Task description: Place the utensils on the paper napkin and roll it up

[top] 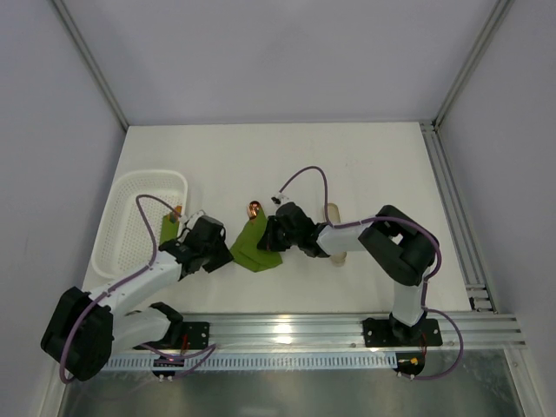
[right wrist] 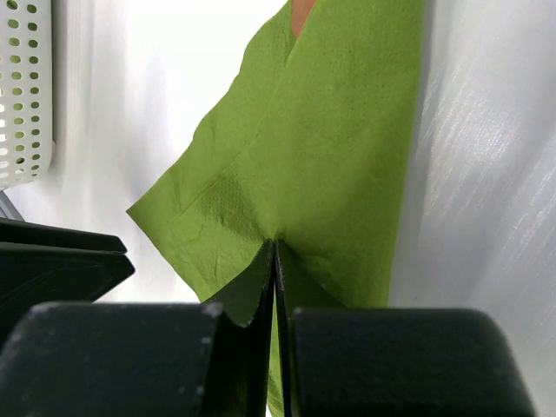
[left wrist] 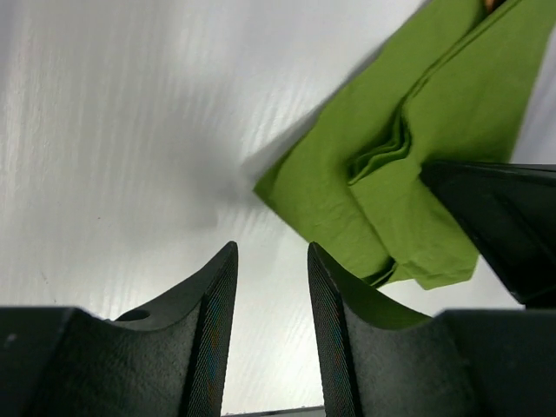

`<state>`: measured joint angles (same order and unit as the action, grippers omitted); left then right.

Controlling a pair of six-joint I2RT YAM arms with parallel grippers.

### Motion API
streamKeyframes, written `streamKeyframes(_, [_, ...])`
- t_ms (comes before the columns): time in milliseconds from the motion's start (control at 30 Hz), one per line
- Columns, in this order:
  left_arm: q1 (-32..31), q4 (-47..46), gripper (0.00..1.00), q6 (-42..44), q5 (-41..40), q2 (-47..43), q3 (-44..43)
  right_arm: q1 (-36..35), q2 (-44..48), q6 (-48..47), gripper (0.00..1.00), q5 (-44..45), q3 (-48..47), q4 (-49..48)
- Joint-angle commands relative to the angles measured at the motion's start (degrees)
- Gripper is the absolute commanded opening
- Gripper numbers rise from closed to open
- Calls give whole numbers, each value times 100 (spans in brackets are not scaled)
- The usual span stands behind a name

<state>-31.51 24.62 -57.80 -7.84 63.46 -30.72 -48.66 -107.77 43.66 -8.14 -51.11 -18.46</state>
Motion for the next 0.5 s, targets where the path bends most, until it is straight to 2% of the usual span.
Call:
streamKeyframes(0, [13, 79, 39, -310, -113, -89, 171, -11, -96, -103, 4, 243, 119, 132])
streamKeyframes(467, [13, -1020, 36, -477, 142, 580, 452, -47, -25, -165, 4, 278, 119, 149])
